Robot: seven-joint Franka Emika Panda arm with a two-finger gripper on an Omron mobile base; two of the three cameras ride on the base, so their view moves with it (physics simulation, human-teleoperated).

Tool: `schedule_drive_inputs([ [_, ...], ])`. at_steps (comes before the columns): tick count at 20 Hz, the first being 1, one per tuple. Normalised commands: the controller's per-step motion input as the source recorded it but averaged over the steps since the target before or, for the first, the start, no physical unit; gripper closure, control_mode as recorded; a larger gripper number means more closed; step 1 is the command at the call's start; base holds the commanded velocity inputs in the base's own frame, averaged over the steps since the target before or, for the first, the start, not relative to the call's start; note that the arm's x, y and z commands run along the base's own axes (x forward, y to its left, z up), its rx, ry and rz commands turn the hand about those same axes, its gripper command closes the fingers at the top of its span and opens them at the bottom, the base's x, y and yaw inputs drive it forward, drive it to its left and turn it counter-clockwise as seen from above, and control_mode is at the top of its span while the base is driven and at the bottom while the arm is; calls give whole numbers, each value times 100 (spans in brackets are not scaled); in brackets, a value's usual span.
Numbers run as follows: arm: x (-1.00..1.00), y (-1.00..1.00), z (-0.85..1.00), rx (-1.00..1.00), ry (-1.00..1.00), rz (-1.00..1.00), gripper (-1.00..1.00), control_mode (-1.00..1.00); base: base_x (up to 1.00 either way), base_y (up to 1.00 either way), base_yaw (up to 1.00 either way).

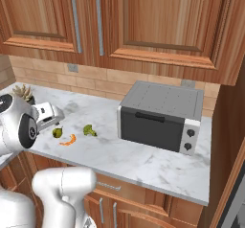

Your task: Open the fridge, remove the pear, broccoli, and shrimp, and place them on any counter.

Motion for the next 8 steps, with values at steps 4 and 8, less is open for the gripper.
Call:
schedule_drive_inputs([
  [4, -26, -62, 100, 7, 0, -20, -100, -100, 0, 0, 0],
  [8, -41, -62, 100, 16, 2, -20, -100, -100, 0, 0, 0],
])
